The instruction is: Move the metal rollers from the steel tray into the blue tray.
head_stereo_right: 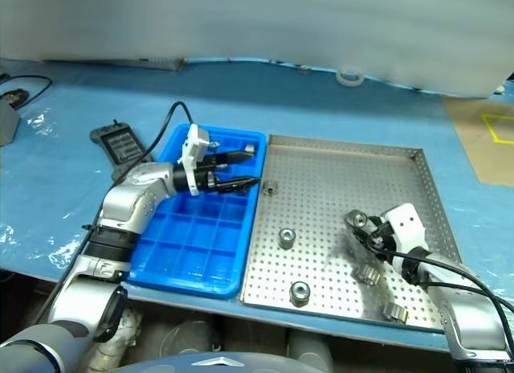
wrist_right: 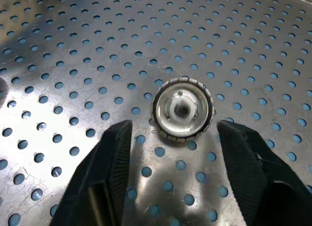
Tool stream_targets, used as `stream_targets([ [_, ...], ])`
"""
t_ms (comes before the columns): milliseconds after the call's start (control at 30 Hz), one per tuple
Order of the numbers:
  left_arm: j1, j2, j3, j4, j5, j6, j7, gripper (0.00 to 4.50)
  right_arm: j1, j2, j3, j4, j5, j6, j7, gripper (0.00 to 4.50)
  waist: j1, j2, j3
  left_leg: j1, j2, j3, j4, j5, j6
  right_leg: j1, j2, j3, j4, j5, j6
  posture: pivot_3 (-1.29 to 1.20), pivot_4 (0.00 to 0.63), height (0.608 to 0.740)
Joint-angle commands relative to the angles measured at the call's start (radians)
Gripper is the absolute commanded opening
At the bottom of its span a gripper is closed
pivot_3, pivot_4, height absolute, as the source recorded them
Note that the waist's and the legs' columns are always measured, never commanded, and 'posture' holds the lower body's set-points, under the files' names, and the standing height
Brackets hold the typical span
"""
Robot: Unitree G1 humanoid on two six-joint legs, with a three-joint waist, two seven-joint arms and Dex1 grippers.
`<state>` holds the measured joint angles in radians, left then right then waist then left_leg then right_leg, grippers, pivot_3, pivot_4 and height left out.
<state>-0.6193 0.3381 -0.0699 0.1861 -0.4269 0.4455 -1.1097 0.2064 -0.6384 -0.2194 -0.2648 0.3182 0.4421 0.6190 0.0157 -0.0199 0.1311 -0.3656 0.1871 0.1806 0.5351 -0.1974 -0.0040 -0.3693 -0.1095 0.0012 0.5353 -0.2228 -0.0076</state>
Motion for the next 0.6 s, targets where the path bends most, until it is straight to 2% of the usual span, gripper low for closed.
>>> stream_targets([
  [33,-0.001,0.013,0.001,-0.049,-0.018,-0.002,-0.015,4.34,0.008,-0.004,-0.02,-0.023,0.051,0.029,0.041,3.65,0.0,0.0,0.0,0.0,0.0,0.0,0.0,0.0,0.0,0.0,0.0,0.0,0.0,0.0,0.0,-0.2,0.15,0.74],
  [233,0.007,0.024,-0.002,-0.073,-0.027,0.005,-0.022,4.34,0.038,-0.017,-0.044,-0.058,0.105,0.062,0.096,3.65,0.002,0.0,0.0,0.001,0.0,0.0,0.001,0.001,0.004,0.001,0.0,0.0,0.0,0.0,0.0,-0.2,0.15,0.74],
  [367,-0.017,0.047,-0.011,-0.048,-0.02,-0.03,-0.076,4.34,-0.004,-0.025,-0.132,-0.086,0.187,0.099,0.095,3.65,-0.001,0.0,0.0,0.002,0.0,0.0,0.001,0.0,0.001,0.001,0.0,0.0,0.0,0.0,0.0,-0.2,0.15,0.74],
  [500,-0.115,0.035,-0.042,0.035,0.003,-0.073,-0.141,4.34,-0.108,-0.068,-0.205,-0.14,0.309,0.19,0.095,3.65,0.0,0.0,0.0,0.003,-0.001,0.0,0.002,0.001,0.002,0.002,0.0,0.001,0.002,0.0,0.0,-0.21,0.15,0.74],
  [600,-0.227,0.007,-0.068,0.135,0.006,-0.042,-0.186,4.34,-0.177,-0.104,-0.197,-0.188,0.339,0.227,0.089,3.65,0.008,0.0,0.0,0.004,-0.001,0.0,0.002,0.003,0.002,0.003,0.0,0.0,0.003,0.0,0.0,-0.22,0.15,0.74],
])
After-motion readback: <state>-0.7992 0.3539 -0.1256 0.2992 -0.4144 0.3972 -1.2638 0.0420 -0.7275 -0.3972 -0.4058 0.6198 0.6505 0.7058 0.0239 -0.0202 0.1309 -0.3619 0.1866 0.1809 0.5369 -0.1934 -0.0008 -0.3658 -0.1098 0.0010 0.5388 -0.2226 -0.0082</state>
